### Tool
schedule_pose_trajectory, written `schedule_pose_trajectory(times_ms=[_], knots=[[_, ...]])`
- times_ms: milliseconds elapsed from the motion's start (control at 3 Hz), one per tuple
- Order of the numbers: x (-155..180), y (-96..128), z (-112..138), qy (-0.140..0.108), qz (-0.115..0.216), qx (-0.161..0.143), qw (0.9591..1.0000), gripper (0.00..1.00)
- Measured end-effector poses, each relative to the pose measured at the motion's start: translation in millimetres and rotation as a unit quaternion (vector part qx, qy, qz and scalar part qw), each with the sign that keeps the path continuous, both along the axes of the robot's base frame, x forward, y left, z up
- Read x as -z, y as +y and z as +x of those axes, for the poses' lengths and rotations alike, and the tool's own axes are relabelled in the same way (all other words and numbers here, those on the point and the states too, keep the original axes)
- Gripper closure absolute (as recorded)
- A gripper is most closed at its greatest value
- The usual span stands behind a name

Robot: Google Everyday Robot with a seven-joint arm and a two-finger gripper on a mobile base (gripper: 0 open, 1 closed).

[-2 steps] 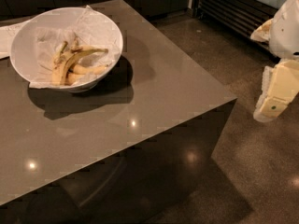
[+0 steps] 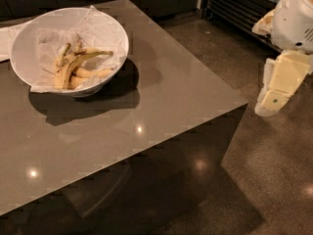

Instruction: Pick banana from white bowl

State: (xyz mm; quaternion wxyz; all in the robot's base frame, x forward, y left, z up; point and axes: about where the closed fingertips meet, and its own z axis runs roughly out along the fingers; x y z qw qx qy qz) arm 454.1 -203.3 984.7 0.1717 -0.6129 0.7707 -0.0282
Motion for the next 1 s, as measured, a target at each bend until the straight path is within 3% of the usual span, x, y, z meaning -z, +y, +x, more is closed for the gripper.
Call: schedule_pose_trajectory(times_ms=[667, 1000], knots=[[-9.1, 45.0, 47.3, -0.002, 0.0, -0.059, 0.9983, 0.0], [-9.1, 45.0, 47.4, -0.002, 0.0, -0.059, 0.9983, 0.0]])
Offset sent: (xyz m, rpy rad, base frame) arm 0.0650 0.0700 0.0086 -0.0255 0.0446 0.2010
